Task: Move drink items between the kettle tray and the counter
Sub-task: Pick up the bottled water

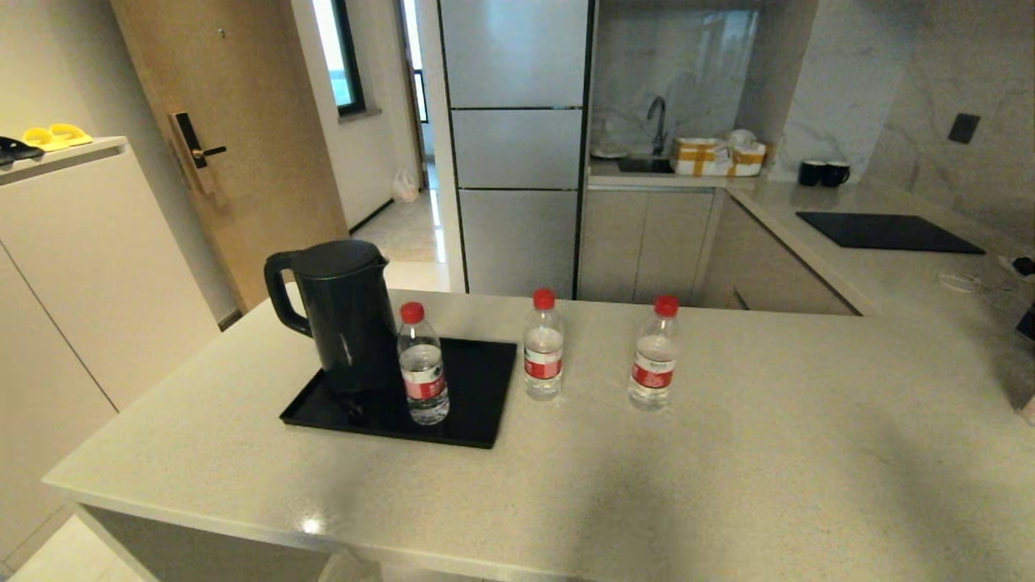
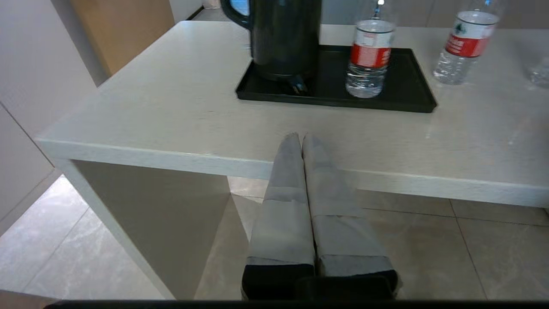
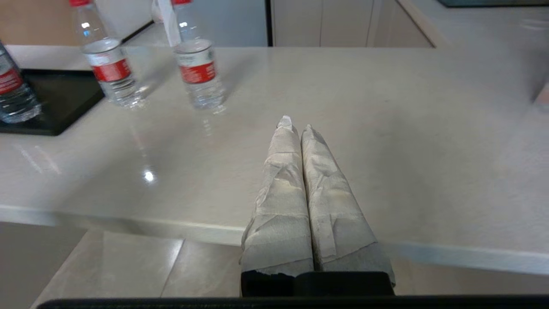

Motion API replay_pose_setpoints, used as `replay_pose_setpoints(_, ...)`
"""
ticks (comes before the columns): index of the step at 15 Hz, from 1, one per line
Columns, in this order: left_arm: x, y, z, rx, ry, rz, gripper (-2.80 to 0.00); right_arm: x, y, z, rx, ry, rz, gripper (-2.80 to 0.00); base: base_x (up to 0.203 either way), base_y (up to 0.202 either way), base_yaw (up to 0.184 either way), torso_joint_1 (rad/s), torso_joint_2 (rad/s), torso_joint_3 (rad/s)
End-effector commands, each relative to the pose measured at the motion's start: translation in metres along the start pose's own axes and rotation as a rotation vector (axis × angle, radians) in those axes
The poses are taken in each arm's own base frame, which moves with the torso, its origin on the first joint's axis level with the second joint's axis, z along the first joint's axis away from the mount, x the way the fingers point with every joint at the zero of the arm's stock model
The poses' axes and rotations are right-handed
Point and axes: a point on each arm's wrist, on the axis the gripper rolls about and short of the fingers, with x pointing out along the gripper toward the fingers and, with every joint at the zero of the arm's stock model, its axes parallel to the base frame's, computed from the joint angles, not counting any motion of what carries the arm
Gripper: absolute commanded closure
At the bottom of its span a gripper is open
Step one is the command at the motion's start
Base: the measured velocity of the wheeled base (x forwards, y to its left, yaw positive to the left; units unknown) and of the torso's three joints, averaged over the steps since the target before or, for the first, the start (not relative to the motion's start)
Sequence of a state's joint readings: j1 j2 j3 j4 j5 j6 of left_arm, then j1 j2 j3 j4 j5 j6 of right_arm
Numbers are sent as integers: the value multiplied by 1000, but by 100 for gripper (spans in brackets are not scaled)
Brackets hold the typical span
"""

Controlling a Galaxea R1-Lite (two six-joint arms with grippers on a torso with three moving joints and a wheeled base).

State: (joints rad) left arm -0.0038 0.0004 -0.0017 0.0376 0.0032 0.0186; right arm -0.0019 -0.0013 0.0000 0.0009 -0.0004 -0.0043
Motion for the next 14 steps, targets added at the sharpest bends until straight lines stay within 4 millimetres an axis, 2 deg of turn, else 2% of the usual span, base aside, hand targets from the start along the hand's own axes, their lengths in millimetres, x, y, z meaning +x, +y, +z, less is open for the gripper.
replay_pose_setpoints(1,0,0,0,-5,-1,-1,0,0,0,0,-1,0,-1,0,0,-109,1,-1,4,-1)
replay_pose_setpoints(14,0,0,0,-3,-1,-1,0,0,0,0,3,2,-1,0,0,0,0,0,0,0)
